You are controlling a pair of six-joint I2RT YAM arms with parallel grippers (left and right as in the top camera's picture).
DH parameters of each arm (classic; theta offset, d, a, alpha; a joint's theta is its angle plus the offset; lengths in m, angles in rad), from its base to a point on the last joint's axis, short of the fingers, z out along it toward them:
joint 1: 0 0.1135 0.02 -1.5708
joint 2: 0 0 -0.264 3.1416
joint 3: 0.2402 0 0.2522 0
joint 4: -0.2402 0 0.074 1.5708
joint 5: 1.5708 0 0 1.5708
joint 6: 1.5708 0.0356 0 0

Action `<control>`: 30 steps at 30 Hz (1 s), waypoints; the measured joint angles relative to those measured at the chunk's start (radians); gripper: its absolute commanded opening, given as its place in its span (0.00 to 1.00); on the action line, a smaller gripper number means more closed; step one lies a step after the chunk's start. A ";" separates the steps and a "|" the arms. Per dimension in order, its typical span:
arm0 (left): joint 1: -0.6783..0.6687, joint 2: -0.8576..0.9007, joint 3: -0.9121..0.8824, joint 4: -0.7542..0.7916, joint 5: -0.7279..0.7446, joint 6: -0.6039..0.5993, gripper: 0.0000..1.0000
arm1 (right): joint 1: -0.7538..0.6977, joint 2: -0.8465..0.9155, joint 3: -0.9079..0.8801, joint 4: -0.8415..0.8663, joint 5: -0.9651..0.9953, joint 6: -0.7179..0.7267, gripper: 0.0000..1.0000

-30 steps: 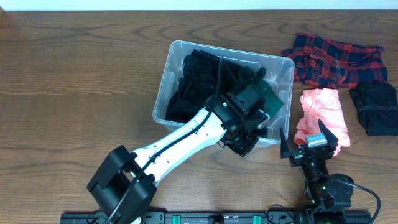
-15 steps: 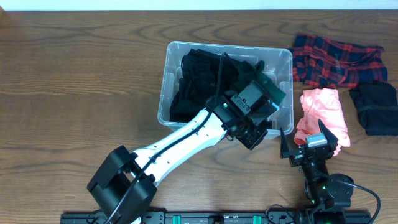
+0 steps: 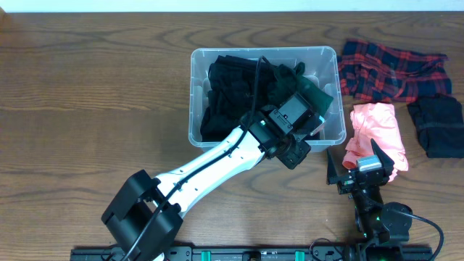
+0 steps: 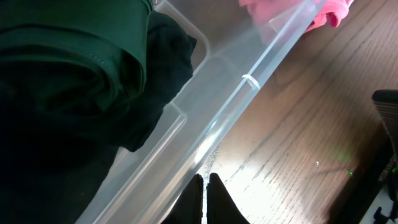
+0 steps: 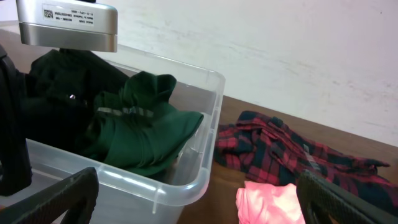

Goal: Pack container

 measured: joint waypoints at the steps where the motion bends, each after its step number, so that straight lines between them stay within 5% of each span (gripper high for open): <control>1: 0.002 -0.004 0.000 0.000 -0.001 0.004 0.06 | 0.000 0.000 0.000 0.000 0.000 0.000 0.99; 11: 0.148 -0.256 0.002 -0.104 -0.079 0.018 0.11 | 0.000 0.000 0.000 0.000 0.000 0.000 0.99; 13: 0.217 -0.329 0.003 -0.131 -0.134 0.025 0.46 | 0.000 0.000 0.000 0.000 0.000 0.000 0.99; 14: 0.251 -0.356 0.003 -0.143 -0.159 0.022 0.81 | 0.000 0.000 0.000 0.000 0.000 0.000 0.99; 15: 0.291 -0.383 0.004 -0.159 -0.193 0.022 0.98 | 0.000 0.000 0.000 0.000 0.000 0.000 0.99; 23: 0.572 -0.448 0.004 -0.262 -0.454 0.022 0.98 | 0.000 0.000 0.000 0.000 0.000 0.000 0.99; 30: 0.700 -0.448 0.004 -0.269 -0.530 0.022 0.98 | 0.000 0.000 0.000 0.000 0.000 0.000 0.99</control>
